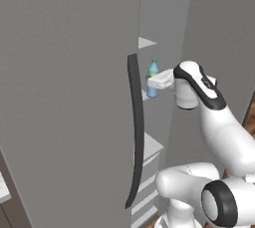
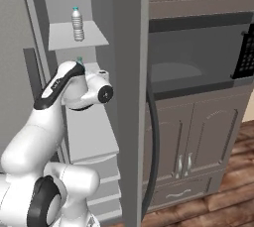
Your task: Take the bottled waters from the counter and place them in the freezer to freeze. Close the freezer door after placing the bottles.
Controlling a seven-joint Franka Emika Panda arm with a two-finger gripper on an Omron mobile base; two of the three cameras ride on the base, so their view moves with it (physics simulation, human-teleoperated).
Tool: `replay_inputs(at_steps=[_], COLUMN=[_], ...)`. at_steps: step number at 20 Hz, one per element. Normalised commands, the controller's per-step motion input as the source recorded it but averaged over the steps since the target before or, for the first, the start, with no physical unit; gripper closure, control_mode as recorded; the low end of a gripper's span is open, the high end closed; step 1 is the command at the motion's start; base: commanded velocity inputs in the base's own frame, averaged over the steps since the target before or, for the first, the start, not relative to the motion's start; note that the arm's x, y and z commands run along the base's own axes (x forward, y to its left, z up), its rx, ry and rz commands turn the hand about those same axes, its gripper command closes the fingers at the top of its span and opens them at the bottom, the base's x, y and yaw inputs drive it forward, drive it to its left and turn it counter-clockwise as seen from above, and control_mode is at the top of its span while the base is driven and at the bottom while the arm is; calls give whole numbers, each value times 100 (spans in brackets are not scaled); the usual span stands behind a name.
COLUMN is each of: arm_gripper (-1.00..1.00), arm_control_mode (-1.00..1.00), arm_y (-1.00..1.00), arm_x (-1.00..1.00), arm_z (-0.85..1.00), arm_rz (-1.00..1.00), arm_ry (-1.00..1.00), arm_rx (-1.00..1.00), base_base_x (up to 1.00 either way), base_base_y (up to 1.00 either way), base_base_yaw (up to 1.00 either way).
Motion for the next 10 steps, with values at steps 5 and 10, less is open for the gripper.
replay_inputs(at_steps=[5, 10], arm_gripper=[100, 100], arm_control_mode=[-100, -100], arm_y=[0, 2], arm_x=[24, 27], arm_z=[-36, -4], arm_rz=[0, 0], arm_ry=[-3, -14], arm_rx=[-14, -17], base_base_x=[0, 0], base_base_y=[0, 0], base_base_yaw=[0, 0])
